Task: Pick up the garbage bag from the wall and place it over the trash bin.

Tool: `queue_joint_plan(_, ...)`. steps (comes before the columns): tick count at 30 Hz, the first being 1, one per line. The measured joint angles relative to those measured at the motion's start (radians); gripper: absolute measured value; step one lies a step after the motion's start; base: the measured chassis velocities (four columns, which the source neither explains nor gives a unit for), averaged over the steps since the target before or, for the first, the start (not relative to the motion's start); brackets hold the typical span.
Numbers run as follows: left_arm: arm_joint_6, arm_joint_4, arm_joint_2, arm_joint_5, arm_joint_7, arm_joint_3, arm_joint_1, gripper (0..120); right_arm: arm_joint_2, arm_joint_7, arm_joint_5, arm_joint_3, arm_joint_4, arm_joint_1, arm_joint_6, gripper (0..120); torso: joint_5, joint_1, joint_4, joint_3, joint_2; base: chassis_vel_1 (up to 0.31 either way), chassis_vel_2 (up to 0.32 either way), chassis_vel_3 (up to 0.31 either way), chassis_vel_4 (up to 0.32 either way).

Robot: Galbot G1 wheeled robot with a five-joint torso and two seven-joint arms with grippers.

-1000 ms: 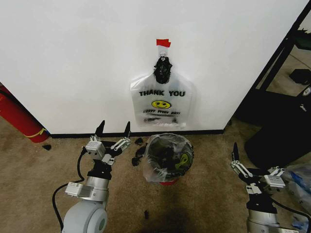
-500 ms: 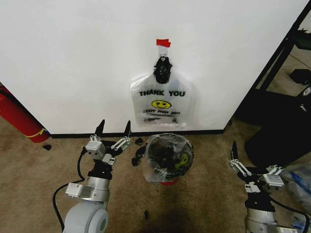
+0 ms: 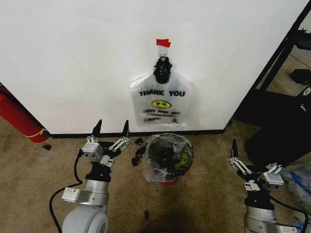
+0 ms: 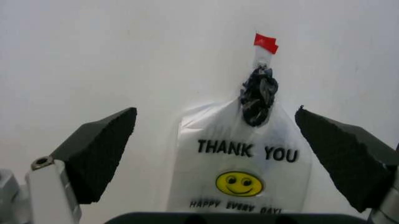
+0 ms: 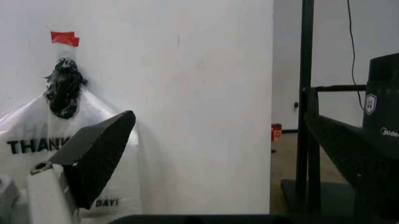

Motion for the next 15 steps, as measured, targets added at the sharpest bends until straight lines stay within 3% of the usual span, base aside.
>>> queue_joint_plan(15, 0.005, 0.033, 0.014, 0.033, -0.001, -0.013, -0.006, 100, -0.012, -0.004, -0.054, -0.043, -0.009, -0.014, -0.022, 100, 0.0, 0.0, -0.0001, 0.0, 0.0, 0.0, 0.0, 0.0, 0.0)
